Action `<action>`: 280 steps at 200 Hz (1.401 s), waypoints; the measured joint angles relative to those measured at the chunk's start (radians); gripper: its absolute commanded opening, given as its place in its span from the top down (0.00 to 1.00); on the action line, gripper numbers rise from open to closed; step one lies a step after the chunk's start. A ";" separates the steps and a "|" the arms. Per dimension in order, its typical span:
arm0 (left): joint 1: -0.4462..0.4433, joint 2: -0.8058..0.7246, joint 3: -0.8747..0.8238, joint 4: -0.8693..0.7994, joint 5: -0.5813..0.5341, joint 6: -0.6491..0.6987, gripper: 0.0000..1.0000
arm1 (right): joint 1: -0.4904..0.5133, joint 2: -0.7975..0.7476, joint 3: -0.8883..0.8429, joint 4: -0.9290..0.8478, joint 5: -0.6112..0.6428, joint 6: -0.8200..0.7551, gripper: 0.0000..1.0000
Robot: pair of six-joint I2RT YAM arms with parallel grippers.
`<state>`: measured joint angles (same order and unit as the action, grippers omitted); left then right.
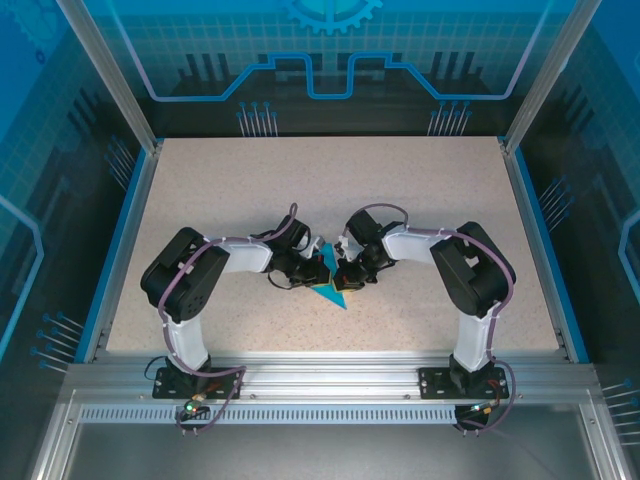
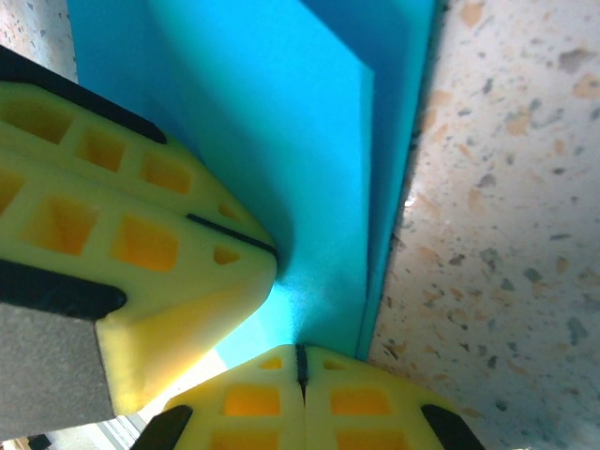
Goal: Fold a paper plane with a square sheet of paper (fold left side to right side)
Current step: Fourth fold the wing at the center of the table.
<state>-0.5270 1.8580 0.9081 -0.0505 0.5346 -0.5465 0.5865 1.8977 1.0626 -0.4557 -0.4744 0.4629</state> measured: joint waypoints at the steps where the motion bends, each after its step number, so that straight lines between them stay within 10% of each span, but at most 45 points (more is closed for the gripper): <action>1: 0.000 0.000 0.000 0.000 0.000 0.000 1.00 | 0.000 0.000 0.000 0.000 0.000 0.000 1.00; 280: 0.228 0.066 0.120 -0.068 -0.030 0.109 1.00 | 0.003 0.000 -0.001 0.042 0.019 0.000 1.00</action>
<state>-0.2989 1.9236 1.0279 -0.1188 0.5045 -0.4377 0.5896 1.8977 1.0615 -0.4141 -0.4553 0.4629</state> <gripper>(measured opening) 0.048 0.044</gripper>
